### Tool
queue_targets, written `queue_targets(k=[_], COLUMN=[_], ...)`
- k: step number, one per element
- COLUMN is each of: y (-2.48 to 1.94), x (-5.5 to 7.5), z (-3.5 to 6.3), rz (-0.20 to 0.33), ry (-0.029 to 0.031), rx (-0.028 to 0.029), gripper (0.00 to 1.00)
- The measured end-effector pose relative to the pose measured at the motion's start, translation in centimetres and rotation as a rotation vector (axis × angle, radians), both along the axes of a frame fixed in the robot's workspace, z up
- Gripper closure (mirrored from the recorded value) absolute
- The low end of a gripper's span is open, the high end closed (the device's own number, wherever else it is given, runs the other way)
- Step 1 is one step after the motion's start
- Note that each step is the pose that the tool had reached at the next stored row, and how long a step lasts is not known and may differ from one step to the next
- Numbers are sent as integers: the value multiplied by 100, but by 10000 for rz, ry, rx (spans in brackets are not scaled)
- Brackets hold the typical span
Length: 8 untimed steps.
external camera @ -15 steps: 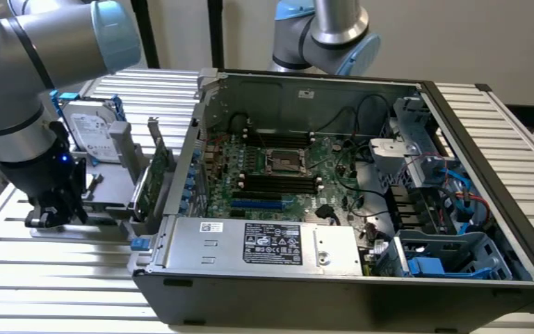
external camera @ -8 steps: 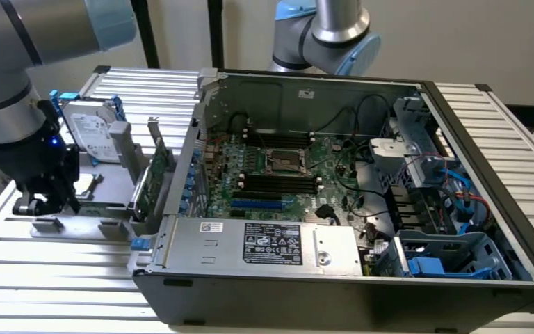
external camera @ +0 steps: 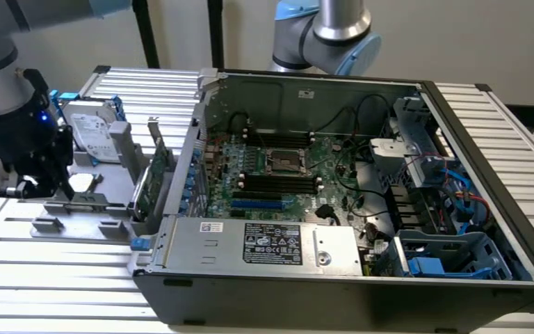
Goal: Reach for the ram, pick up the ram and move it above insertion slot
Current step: 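Pick up the ram and move it above insertion slot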
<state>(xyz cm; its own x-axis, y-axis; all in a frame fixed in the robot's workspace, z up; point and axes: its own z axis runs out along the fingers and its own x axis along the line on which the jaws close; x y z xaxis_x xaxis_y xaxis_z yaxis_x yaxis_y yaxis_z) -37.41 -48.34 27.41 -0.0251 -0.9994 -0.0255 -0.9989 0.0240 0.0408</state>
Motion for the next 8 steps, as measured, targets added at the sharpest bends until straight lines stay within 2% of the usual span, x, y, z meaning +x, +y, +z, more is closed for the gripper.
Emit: queue_targets(k=[8], y=[0], x=[168], z=[364], rz=[48], ry=[0], rx=[3], gripper=[87])
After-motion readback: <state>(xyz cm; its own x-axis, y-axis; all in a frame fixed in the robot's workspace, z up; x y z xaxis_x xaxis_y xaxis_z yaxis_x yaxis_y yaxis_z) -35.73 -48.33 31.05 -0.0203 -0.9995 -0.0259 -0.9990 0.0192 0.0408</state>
